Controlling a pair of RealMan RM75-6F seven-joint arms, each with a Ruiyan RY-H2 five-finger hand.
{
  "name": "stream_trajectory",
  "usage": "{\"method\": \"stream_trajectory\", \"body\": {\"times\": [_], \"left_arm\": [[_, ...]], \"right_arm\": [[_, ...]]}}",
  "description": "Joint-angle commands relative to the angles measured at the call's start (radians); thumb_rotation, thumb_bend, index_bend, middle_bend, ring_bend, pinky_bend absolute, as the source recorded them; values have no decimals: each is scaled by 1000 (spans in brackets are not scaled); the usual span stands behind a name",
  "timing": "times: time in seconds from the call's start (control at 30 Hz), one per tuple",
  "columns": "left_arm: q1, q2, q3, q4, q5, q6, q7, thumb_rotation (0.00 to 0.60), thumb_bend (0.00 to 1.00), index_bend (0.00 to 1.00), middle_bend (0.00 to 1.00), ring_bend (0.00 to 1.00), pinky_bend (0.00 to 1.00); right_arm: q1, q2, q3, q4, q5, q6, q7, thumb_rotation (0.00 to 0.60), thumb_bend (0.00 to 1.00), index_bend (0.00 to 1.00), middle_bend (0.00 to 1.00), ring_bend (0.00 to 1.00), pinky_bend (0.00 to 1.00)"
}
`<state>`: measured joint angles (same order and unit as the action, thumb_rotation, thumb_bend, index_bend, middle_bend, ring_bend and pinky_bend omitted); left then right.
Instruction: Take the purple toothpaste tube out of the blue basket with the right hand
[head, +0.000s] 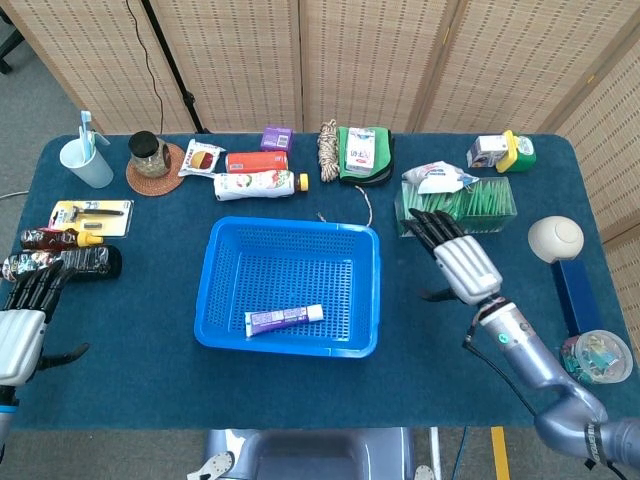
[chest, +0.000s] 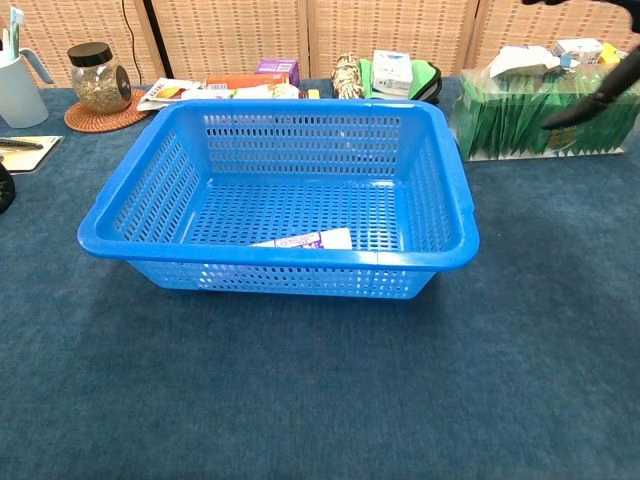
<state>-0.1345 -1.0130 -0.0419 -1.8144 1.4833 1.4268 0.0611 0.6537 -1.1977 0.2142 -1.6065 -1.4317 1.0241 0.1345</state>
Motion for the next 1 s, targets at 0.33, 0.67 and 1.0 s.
{"method": "stream_trajectory", "body": {"times": [0.33, 0.67, 1.0], "left_arm": [[-15, 7, -11, -2, -30, -28, -14, 600, 0, 0, 0, 0, 0], [-22, 14, -13, -1, -37, -41, -32, 600, 0, 0, 0, 0, 0], [-20, 21, -11, 4, -30, -37, -56, 600, 0, 0, 0, 0, 0]], "right_arm": [[175, -108, 80, -44, 125, -157, -50, 600, 0, 0, 0, 0, 0], [250, -224, 34, 13, 164, -237, -136, 600, 0, 0, 0, 0, 0], [291, -275, -2, 79, 209, -307, -183, 600, 0, 0, 0, 0, 0]]}}
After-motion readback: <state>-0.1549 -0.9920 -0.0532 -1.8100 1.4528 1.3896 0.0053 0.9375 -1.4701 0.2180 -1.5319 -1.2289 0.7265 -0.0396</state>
